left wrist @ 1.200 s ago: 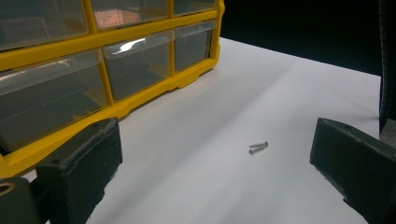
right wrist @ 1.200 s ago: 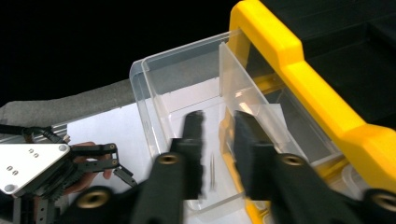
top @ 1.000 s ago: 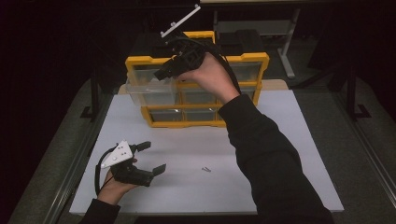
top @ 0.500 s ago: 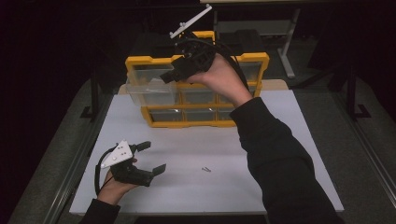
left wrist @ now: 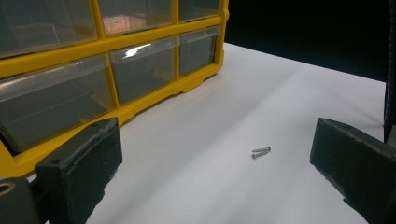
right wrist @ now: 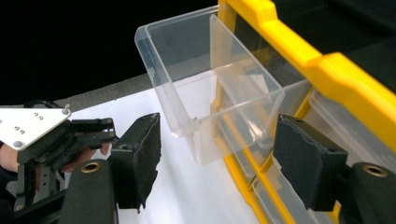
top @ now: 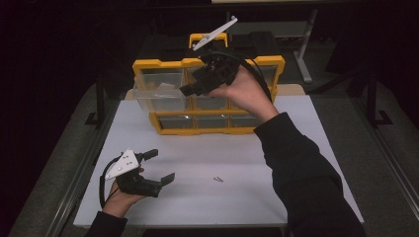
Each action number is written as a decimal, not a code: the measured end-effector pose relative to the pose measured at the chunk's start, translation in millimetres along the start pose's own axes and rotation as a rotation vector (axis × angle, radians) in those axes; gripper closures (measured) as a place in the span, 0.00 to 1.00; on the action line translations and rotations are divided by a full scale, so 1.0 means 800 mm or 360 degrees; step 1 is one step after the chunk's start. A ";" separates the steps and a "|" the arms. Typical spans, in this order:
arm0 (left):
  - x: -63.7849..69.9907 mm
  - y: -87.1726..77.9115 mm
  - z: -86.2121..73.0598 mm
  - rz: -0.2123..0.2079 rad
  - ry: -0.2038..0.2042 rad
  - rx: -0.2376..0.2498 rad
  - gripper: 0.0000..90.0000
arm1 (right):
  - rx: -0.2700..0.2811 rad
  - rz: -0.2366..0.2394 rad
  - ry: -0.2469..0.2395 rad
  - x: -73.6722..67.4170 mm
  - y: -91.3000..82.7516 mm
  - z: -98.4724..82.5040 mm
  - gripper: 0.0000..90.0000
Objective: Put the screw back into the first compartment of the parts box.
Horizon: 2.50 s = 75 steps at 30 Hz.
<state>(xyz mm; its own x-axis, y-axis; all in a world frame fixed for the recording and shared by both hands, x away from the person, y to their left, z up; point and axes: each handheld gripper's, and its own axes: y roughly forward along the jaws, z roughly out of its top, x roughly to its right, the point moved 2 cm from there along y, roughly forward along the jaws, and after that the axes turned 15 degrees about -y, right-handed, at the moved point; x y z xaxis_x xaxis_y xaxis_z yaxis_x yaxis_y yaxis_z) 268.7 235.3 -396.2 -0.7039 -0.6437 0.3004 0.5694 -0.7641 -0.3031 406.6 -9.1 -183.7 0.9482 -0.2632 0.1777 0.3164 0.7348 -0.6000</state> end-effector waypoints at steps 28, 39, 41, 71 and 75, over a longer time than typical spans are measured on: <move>-0.004 -0.005 -0.002 -0.0016 -0.0018 0.0027 0.02 | -0.0052 -0.0018 0.0027 -0.018 0.001 -0.047 0.23; -0.004 -0.004 -0.002 -0.0021 -0.0020 0.0030 0.02 | -0.0098 -0.0028 0.0023 -0.027 0.005 -0.071 0.20; -0.004 -0.004 -0.002 -0.0023 -0.0015 0.0029 0.02 | -0.0102 -0.0031 0.0027 -0.028 0.005 -0.075 0.19; -0.005 -0.005 -0.003 -0.0014 -0.0013 0.0017 0.02 | -0.0172 -0.0015 0.0057 -0.052 0.024 -0.145 0.16; -0.004 -0.005 -0.004 -0.0019 -0.0006 0.0046 0.02 | -0.0176 -0.0014 0.0053 -0.056 0.028 -0.152 0.16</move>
<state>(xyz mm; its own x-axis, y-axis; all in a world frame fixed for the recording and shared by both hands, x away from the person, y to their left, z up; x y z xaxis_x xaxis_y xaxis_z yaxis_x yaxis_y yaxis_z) 267.8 240.7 -398.6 -0.7091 -0.6345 0.3075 0.5729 -0.7727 -0.2731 367.7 -56.7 -299.7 0.9434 -0.2912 0.1587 0.3181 0.6592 -0.6814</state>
